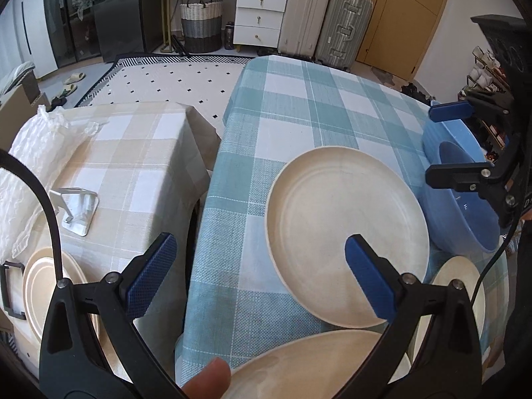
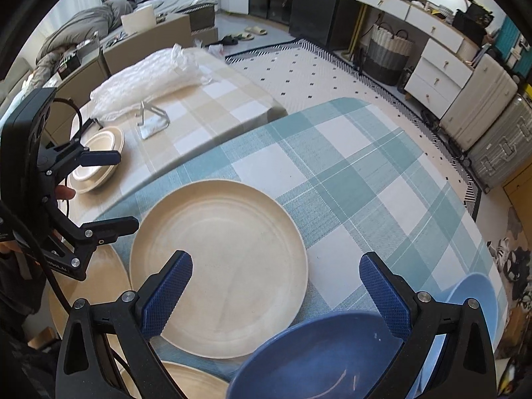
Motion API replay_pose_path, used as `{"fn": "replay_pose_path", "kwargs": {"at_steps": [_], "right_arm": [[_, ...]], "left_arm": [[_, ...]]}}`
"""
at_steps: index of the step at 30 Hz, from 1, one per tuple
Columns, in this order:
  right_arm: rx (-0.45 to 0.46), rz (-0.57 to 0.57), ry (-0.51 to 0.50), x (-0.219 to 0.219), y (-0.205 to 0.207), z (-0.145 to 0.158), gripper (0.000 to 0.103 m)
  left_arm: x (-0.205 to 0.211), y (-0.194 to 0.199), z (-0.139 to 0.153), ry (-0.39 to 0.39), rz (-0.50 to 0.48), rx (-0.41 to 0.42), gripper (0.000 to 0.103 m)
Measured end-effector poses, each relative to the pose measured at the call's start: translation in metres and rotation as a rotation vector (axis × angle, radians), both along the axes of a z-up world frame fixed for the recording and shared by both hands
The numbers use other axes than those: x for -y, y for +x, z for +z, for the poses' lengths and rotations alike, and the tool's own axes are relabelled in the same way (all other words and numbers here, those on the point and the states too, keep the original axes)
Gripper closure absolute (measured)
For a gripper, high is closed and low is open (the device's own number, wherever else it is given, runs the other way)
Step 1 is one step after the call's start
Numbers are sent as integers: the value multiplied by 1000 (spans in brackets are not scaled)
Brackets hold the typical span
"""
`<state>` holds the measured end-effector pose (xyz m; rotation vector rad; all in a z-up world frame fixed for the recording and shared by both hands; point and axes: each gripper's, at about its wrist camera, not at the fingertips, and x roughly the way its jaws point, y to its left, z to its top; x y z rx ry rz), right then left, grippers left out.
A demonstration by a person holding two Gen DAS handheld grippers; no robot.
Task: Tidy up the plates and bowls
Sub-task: 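Move the left tool toward a large cream plate while the right tool approaches its opposite rim, then close the left gripper on the plate rim while the right gripper grips the opposite rim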
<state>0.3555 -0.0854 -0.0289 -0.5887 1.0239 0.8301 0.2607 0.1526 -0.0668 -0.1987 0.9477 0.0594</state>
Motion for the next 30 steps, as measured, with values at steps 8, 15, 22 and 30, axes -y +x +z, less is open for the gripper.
{"fn": "replay_pose_path", "kwargs": {"at_steps": [8,15,22,30], "right_arm": [[-58,54,-79,-9,19,-21,0],[-130,101,-152,-21,35,-39,6],[-206,106,-223,-26,51,-62,22],[-273,99,-259,-26,60,-84,40]], "left_arm": [[2,16,-18,-14,-36,-46,10],[6,25,-33,-6,-57,-93,20],[5,30,-48,-29,-65,-124,41],[6,33,-57,-14,-67,-141,69]]}}
